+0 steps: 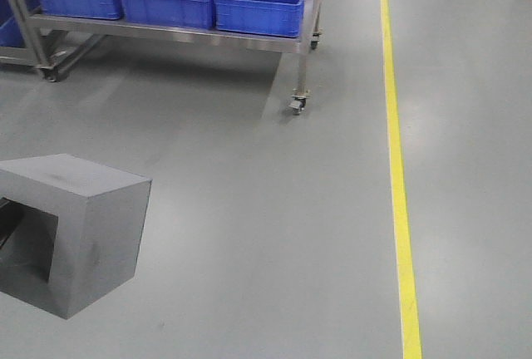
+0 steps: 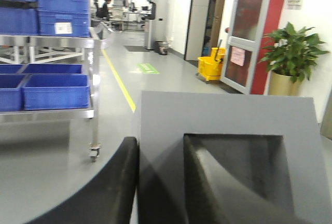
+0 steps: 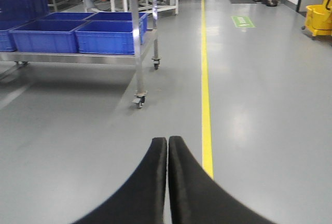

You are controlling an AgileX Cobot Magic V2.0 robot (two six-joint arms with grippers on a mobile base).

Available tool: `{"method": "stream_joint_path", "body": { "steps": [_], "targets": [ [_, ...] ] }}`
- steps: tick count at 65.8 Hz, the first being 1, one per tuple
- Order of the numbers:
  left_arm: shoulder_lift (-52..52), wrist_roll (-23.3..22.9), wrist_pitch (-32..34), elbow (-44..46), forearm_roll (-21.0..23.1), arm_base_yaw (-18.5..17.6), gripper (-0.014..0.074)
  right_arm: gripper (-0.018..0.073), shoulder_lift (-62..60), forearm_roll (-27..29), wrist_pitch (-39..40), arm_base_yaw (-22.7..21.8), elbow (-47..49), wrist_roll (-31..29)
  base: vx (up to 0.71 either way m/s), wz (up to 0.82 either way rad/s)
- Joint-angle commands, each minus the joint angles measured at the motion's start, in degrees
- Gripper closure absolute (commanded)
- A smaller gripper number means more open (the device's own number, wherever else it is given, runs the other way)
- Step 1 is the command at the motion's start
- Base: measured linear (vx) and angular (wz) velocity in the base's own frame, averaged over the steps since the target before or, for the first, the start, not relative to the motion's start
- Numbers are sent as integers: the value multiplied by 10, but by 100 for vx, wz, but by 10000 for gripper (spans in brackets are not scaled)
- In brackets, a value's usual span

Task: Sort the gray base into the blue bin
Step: 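Drive the base away from the table holding the gray base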

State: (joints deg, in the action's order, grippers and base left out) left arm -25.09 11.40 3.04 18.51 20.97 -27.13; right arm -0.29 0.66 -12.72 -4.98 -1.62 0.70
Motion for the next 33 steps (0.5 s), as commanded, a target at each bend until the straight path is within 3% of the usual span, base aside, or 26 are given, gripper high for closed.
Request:
{"method": "stream_joint_path", "body": {
  "steps": [1, 33],
  "targets": [
    [-2, -3, 56, 18, 6, -1, 603, 564, 11, -3, 41, -2, -1, -7, 16, -27],
    [-2, -3, 54, 18, 6, -1, 603, 564, 11, -3, 41, -2, -1, -7, 23, -22]
  ]
}}
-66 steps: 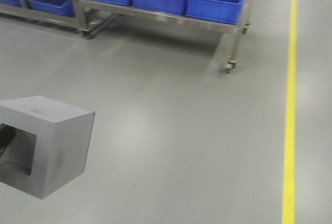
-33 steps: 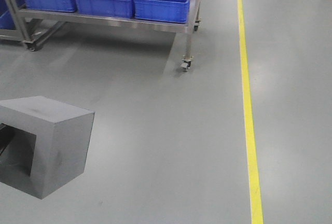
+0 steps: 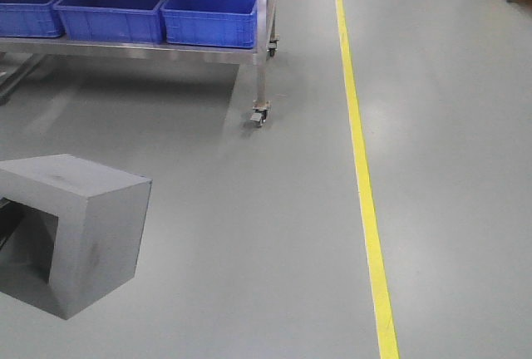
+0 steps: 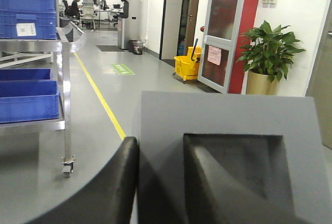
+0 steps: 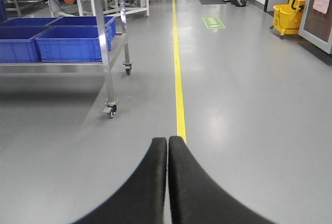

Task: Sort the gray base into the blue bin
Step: 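Drive the base away from the table holding the gray base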

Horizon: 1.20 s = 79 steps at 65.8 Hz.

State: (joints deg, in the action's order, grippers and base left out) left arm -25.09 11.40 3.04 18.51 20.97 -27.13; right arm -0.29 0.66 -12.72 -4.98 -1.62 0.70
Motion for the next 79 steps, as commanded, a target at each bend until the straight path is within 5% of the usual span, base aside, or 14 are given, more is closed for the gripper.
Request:
{"method": "stream_joint_path", "body": {
  "steps": [1, 79],
  "targets": [
    [-2, -3, 54, 18, 6, -1, 603, 564, 11, -3, 41, -2, -1, -7, 32, -16],
    [-2, -3, 53, 18, 6, -1, 603, 564, 11, -3, 41, -2, -1, -7, 36, -1]
  ]
}}
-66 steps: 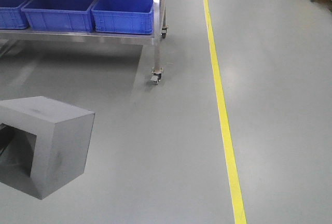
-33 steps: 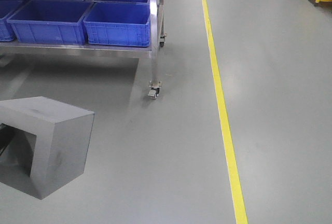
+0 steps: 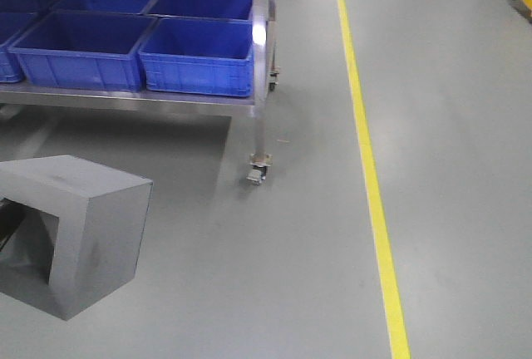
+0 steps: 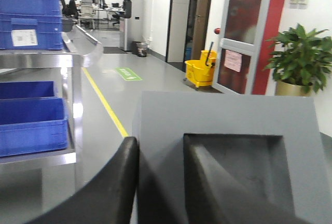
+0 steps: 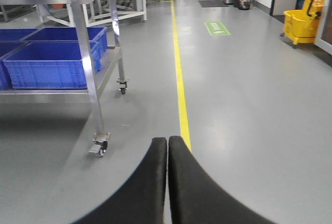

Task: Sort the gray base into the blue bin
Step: 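Drive the base away from the table holding the gray base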

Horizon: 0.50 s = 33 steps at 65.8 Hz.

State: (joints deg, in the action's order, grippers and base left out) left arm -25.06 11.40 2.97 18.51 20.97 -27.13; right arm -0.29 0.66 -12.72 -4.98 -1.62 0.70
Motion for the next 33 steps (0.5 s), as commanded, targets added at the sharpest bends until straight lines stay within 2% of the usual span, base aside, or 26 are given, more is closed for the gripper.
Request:
{"method": "stream_joint_path", "body": {
  "steps": [1, 16, 33],
  "targets": [
    [-3, -3, 54, 18, 6, -1, 603, 564, 11, -3, 41, -2, -1, -7, 32, 25],
    [-3, -3, 54, 18, 6, -1, 603, 564, 11, -3, 41, -2, -1, -7, 30, 41],
    [-3, -3, 54, 18, 6, -1, 603, 564, 11, -3, 41, -2, -1, -7, 28, 73]
  ]
}}
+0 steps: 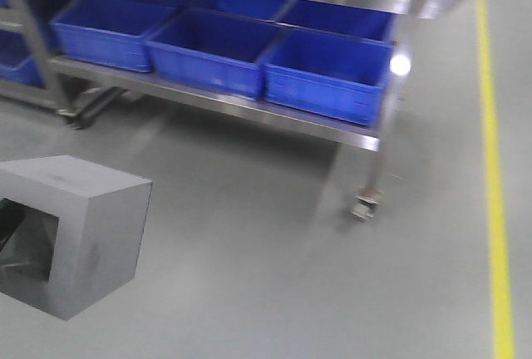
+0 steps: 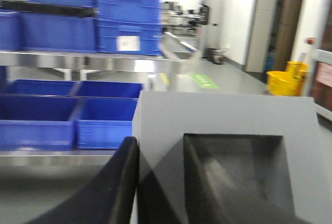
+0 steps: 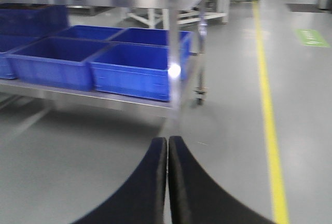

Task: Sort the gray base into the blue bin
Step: 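Drive the base away from the table holding the gray base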

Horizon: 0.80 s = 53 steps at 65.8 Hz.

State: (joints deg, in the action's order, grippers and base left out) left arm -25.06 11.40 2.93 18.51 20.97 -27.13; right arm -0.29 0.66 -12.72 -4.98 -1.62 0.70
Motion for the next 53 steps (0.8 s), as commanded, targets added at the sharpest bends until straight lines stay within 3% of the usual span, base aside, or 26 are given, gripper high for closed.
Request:
{"method": "stream_joint_path", "body": {
  "steps": [1, 53],
  "targets": [
    [-3, -3, 54, 18, 6, -1, 603, 564, 11, -3, 41, -2, -1, -7, 26, 82],
    [-3, -3, 53, 18, 6, -1, 603, 564, 11, -3, 41, -2, -1, -7, 25, 74]
  ]
}}
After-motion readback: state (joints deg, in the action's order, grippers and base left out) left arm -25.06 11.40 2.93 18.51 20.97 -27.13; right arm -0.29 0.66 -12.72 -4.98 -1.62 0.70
